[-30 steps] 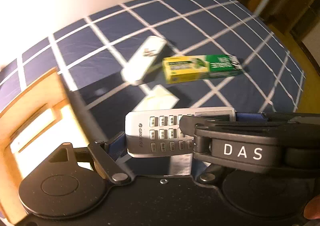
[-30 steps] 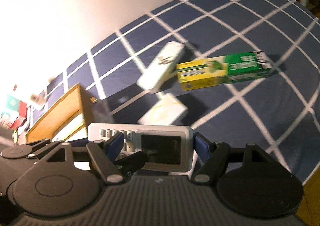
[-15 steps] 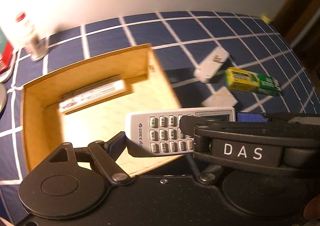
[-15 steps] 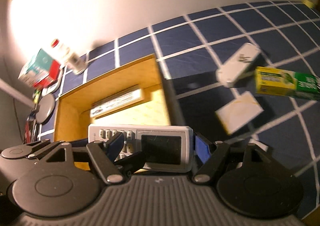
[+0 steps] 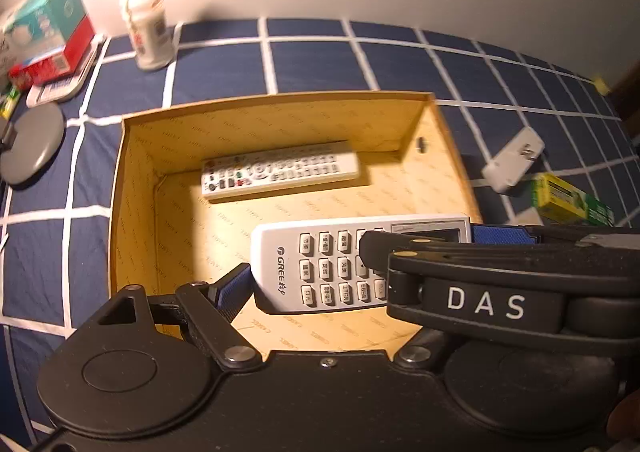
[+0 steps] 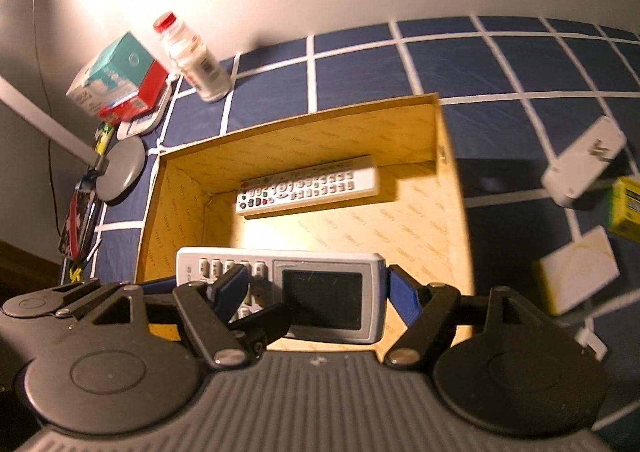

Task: Organize objects
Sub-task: 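Lift the Gree remote with both grippers and carry it over the box, then lower the Gree remote beside the TV remote and open both grippers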

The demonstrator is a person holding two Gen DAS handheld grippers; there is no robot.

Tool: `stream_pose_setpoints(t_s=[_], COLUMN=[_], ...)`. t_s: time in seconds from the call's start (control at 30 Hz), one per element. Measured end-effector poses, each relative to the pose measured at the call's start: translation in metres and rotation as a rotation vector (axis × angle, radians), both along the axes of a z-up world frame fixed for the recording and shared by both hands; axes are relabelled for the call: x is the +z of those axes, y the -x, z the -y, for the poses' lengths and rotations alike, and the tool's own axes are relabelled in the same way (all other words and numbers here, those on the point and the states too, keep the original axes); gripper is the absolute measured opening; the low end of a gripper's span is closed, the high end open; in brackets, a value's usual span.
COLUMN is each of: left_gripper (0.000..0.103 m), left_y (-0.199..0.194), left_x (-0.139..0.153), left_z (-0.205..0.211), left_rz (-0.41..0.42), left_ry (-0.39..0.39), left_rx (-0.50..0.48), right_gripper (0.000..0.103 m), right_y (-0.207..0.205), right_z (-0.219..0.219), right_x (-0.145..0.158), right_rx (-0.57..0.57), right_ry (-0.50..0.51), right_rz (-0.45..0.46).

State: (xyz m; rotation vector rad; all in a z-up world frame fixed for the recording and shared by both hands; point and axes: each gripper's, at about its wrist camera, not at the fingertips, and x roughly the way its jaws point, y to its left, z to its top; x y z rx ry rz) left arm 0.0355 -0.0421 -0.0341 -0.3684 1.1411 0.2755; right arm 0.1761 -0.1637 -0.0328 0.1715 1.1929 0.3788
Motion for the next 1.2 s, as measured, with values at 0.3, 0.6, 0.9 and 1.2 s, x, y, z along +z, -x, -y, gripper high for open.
stream_pose_setpoints(t_s=[0.3, 0.6, 0.9, 1.2], left_gripper=[0.079, 0.079, 0.079, 0.079], left_y=[-0.022, -0.038, -0.052, -0.062], left_x=[-0.042, -0.075, -0.097, -0.117], left_z=[-0.026, -0.052, -0.075, -0.093], left_rz=[-0.082, -0.123, -0.134, -0.145], left_ry=[0.045, 0.091, 0.106, 0.145], left_rx=[0.041, 0.047, 0.051, 0.053], right_gripper=[0.074, 0.074, 0.074, 0.074], right_y=[-0.038, -0.062, -0.085, -0.098], right_z=[-0.019, -0.033, -0.050, -0.060], right_x=[-0.045, -0.079, -0.100, -0.116], right_rx=[0.048, 0.050, 0.061, 0.058], right_ry=[0.011, 0.031, 0.039, 0.070], right_rz=[-0.096, -0.148, -0.162, -0.183])
